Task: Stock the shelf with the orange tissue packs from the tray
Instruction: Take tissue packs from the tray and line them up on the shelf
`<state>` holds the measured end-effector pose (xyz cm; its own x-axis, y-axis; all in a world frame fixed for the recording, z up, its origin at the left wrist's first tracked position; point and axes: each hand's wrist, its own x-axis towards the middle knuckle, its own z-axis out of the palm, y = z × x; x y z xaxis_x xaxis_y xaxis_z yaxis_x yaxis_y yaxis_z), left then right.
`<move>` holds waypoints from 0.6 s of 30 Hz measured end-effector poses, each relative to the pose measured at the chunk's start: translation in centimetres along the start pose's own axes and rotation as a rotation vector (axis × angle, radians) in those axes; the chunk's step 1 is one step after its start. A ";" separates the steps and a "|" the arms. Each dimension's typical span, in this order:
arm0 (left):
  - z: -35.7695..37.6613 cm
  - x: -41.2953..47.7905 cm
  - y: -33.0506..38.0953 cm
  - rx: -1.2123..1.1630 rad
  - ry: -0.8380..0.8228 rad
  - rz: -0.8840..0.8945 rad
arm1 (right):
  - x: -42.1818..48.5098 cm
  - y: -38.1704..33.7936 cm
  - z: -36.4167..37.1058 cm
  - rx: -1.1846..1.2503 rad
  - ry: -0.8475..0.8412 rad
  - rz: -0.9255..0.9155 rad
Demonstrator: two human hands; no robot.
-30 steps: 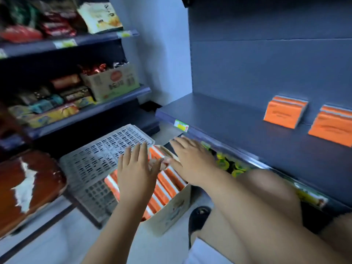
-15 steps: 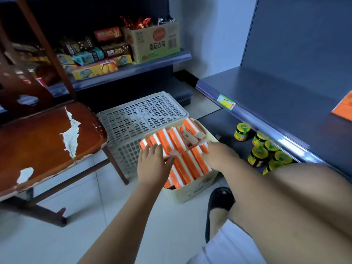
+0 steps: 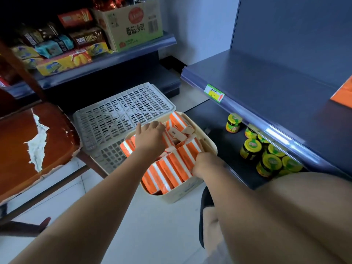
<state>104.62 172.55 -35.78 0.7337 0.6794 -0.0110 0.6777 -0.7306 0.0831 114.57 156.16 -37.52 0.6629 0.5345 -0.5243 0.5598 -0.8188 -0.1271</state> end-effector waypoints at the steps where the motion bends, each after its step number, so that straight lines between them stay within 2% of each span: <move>1: 0.0 0.4 0.1 0.025 -0.004 0.007 | 0.3 0.2 0.0 0.009 -0.003 -0.003; 4: 0.5 1.7 0.2 0.059 -0.022 0.022 | 1.0 0.5 -0.3 0.046 0.021 -0.015; 7: 0.7 2.8 0.5 -0.120 -0.109 0.026 | 1.2 0.4 -0.4 0.106 0.117 -0.008; 9: 0.8 3.3 0.6 -0.157 -0.128 0.060 | 1.1 0.4 -0.1 0.126 0.153 -0.006; 15: 0.8 3.8 0.4 -0.124 -0.090 0.082 | 0.9 0.3 0.4 0.115 0.124 -0.023; 18: 0.2 4.2 -0.6 -0.145 -0.011 0.088 | 1.1 0.5 -1.4 0.242 0.140 -0.020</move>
<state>107.35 175.81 -36.10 0.7908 0.6120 -0.0085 0.5976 -0.7691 0.2268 116.25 156.56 -36.99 0.7245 0.5613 -0.4001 0.4496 -0.8248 -0.3430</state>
